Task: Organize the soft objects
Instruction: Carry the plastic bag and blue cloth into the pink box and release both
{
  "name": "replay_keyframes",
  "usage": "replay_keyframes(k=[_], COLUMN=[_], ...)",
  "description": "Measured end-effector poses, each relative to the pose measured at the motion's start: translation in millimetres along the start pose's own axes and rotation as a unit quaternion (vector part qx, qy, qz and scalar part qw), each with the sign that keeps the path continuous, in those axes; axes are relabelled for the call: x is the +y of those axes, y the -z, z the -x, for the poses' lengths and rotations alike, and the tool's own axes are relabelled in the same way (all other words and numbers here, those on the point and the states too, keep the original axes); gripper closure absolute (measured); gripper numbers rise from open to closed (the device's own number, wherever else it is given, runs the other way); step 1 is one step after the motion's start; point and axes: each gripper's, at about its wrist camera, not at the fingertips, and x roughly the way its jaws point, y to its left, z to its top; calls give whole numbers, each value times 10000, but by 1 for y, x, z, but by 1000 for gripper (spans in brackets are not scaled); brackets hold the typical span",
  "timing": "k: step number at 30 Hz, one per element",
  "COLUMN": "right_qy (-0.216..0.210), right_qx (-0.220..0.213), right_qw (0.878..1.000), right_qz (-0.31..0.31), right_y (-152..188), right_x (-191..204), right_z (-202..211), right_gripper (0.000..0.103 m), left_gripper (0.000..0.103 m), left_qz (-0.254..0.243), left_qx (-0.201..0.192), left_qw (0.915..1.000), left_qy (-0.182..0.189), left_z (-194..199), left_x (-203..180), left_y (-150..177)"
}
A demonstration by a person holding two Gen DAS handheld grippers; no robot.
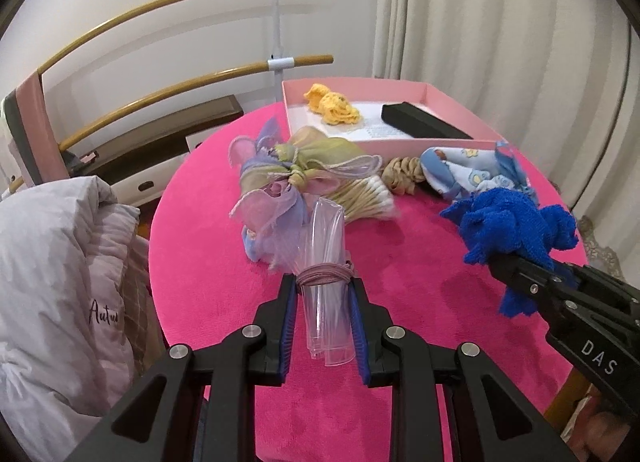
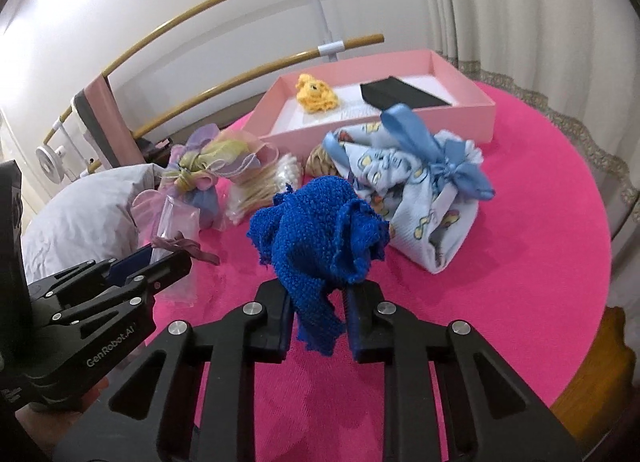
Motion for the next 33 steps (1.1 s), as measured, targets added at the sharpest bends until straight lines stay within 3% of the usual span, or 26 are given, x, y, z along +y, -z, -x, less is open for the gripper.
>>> replay_keyframes(k=[8,24,33], right_qy=[-70,35,104], right_qx=[-309,-1070,-1224], right_qw=[9995,9941,9920], right_qz=[59,192,300], right_y=[-6,-44,-68], right_x=[7,11,11], right_z=[26,79,83], right_gripper=[85,85,85], left_gripper=[82,82,82], left_qz=[-92,-272,-236], left_qx=[-220,-1041,-1207], left_qw=[9997,9942,9924], left_qy=[-52,-30,-35], left_z=[25,100,105], left_x=[-7,-23,-21], left_y=[0,-17,-41])
